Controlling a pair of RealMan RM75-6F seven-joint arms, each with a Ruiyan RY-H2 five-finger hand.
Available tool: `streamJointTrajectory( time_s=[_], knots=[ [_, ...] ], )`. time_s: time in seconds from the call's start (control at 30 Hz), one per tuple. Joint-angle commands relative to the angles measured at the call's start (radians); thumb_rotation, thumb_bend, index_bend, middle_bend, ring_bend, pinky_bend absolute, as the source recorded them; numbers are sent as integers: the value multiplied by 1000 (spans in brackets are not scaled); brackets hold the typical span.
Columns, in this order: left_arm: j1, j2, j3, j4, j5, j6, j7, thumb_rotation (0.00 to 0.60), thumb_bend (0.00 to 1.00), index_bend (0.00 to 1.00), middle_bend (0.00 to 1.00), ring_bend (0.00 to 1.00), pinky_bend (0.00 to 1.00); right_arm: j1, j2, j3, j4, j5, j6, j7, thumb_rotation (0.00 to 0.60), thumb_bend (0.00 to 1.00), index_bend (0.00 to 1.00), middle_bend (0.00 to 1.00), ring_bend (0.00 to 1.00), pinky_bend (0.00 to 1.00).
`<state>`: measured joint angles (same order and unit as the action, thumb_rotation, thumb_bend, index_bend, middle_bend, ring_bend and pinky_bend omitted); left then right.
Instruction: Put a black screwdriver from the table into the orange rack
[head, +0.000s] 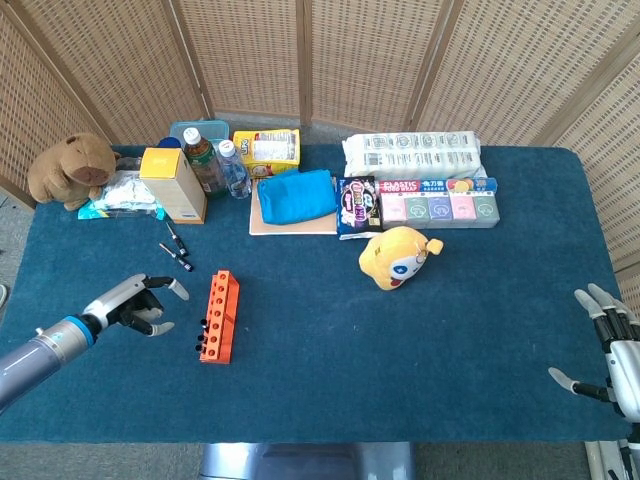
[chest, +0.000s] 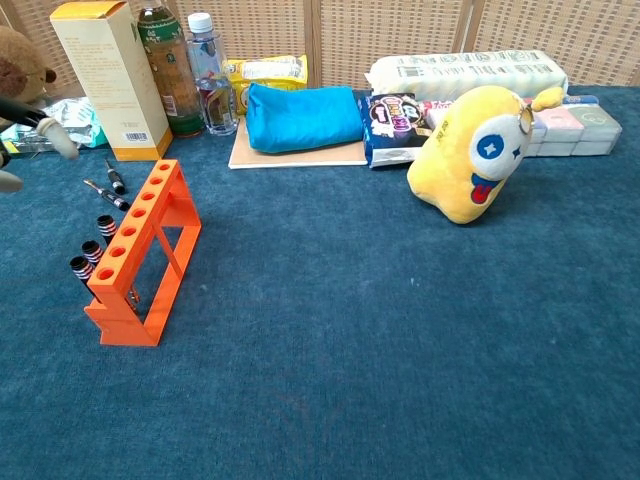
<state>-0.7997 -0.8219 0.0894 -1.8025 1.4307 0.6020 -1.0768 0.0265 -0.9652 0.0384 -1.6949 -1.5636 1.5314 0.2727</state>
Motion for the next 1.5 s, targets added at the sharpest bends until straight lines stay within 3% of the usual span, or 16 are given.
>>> streamJointTrajectory(
  time_s=[0.03, 0.27, 0.4, 0.77, 0.97, 1.03, 1.2, 1.27, 1.5],
  knots=[
    [4, 40, 6, -32, -72, -30, 158, 600, 298, 367, 1000, 1000, 1000, -1, 0, 0, 0, -1, 1, -1, 600, 126, 37, 28, 0, 0],
    [16, 32, 16, -51, -175, -12, 417, 599, 217, 367, 1000, 1000, 1000, -1, -2, -1, -1, -1, 2, -7, 600, 127, 37, 28, 0, 0],
    [29, 13, 12, -62, -234, 22, 530, 519, 162, 367, 1000, 1000, 1000, -2, -2, 0, -2, 0, 2, -9, 600, 127, 37, 28, 0, 0],
    [18, -13, -12, -92, -359, 1, 673, 379, 119, 367, 1000, 1000, 1000, -2, -1, 0, -4, -1, 4, -5, 600, 126, 37, 34, 0, 0],
    [14, -4, -29, -118, -387, 29, 748, 345, 90, 367, 1000, 1000, 1000, -3, 0, 0, -4, -3, 6, 0, 600, 127, 37, 35, 0, 0],
    [18, -9, -33, -121, -381, 38, 771, 306, 73, 367, 1000, 1000, 1000, -2, 1, 0, -3, -2, 5, 2, 600, 127, 37, 36, 0, 0],
    [43, -16, -40, -117, -330, 46, 775, 60, 0, 357, 1000, 1000, 1000, -3, 1, 1, -3, -2, 8, 2, 600, 127, 37, 38, 0, 0],
    [38, -1, -40, -119, -338, 19, 777, 8, 0, 348, 1000, 1000, 1000, -3, 0, 1, -3, -2, 6, 1, 600, 127, 37, 38, 0, 0],
    [40, 26, -54, -127, -342, -4, 790, 3, 0, 346, 1000, 1000, 1000, -1, -4, -1, -4, -2, 1, -12, 600, 127, 37, 40, 0, 0]
  ],
)
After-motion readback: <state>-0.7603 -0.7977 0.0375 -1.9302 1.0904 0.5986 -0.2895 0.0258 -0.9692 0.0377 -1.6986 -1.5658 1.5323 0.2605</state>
